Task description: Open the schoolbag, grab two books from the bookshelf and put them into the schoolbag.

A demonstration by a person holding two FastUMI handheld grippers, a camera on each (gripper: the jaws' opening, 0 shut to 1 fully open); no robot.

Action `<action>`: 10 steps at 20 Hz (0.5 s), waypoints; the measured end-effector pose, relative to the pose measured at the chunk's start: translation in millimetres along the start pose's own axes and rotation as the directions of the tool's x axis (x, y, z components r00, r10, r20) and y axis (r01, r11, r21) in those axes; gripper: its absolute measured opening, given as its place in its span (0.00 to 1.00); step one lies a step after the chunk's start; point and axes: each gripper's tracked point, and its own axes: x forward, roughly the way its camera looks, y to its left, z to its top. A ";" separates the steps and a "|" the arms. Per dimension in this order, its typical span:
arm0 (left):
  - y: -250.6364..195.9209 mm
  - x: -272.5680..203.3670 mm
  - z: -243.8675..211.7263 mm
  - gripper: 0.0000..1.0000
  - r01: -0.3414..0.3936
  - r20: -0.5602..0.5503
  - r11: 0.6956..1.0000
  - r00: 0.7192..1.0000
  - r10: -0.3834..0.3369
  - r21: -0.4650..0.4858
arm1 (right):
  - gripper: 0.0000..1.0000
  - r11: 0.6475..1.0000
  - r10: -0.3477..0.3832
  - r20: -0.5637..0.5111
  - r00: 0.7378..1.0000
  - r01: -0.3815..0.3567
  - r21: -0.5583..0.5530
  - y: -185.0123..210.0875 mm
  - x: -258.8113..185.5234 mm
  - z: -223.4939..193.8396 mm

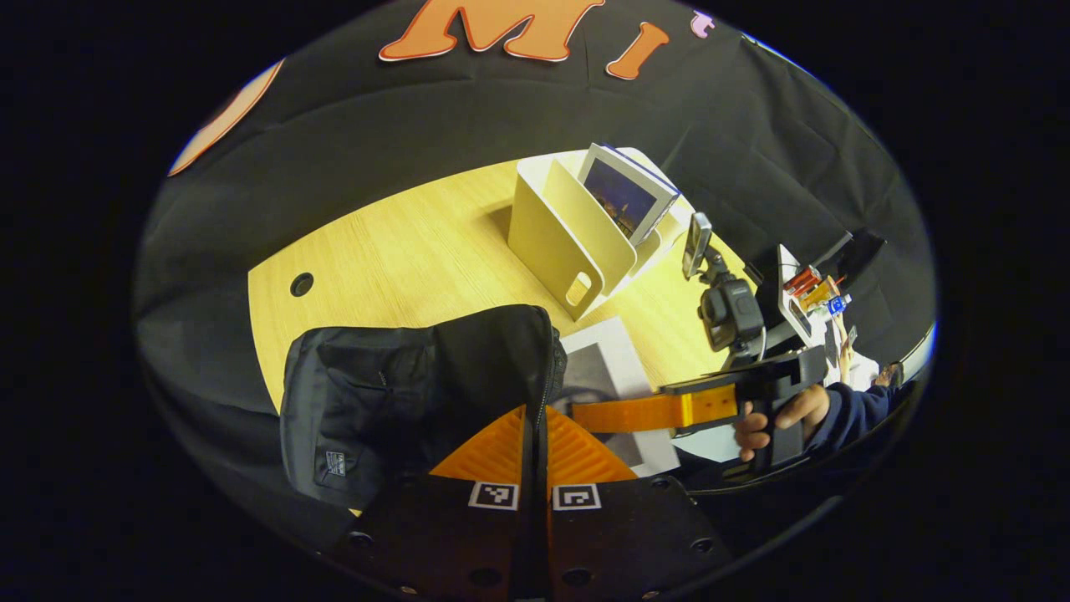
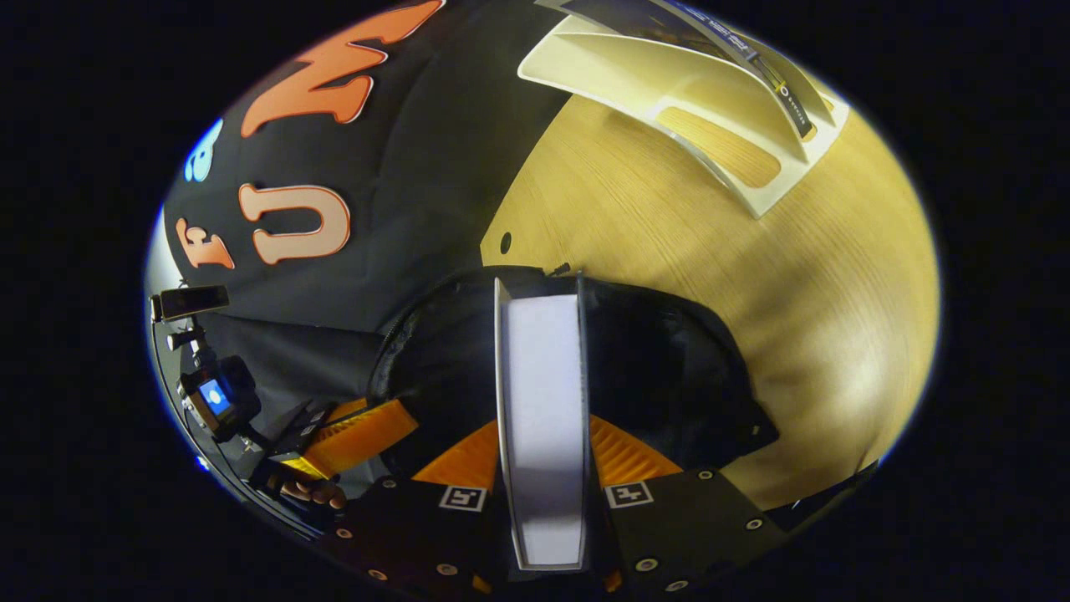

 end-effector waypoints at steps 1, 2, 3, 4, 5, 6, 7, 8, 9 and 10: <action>-2.8 0.0 1.5 0.01 0.001 0.001 1.000 1.000 -0.001 0.000 | 0.37 1.000 0.007 0.010 1.000 -0.007 0.006 -1.3 5.1 1.4; -2.8 1.7 2.3 0.01 0.002 0.003 1.000 1.000 -0.002 -0.001 | 0.37 1.000 0.014 0.016 1.000 -0.014 0.013 -1.5 9.3 0.9; -4.1 2.8 3.3 0.01 0.004 0.003 1.000 1.000 -0.004 -0.001 | 0.37 0.999 0.025 0.024 0.999 -0.026 0.025 -1.4 13.7 2.0; -6.4 3.8 3.6 0.01 0.007 0.005 1.000 1.000 -0.007 -0.005 | 0.37 0.999 0.037 0.033 0.999 -0.039 0.039 -0.9 17.9 2.9; -9.0 4.5 5.1 0.01 0.009 0.007 1.000 1.000 -0.009 -0.006 | 0.37 0.998 0.044 0.049 0.998 -0.047 0.049 -2.3 23.7 4.2; -12.4 5.0 3.5 0.01 0.014 0.010 1.000 1.000 -0.014 -0.014 | 0.37 0.996 0.058 0.071 0.996 -0.063 0.064 -2.8 30.4 7.1; -16.2 4.3 3.9 0.01 0.023 0.014 1.000 1.000 -0.023 -0.020 | 0.37 0.994 0.072 0.088 0.993 -0.079 0.071 -1.2 37.6 7.6; -17.5 5.4 4.6 0.01 0.032 0.015 0.999 0.999 -0.032 -0.025 | 0.37 0.993 0.079 0.095 0.992 -0.086 0.075 -0.9 45.1 6.1; -20.2 7.5 4.7 0.01 0.040 0.014 0.999 0.999 -0.039 -0.023 | 0.37 0.994 0.079 0.090 0.993 -0.086 0.073 -1.5 52.9 3.7; -25.2 7.4 4.1 0.01 0.050 0.015 0.998 0.999 -0.050 -0.030 | 0.37 0.993 0.089 0.090 0.992 -0.096 0.074 -0.2 59.4 1.5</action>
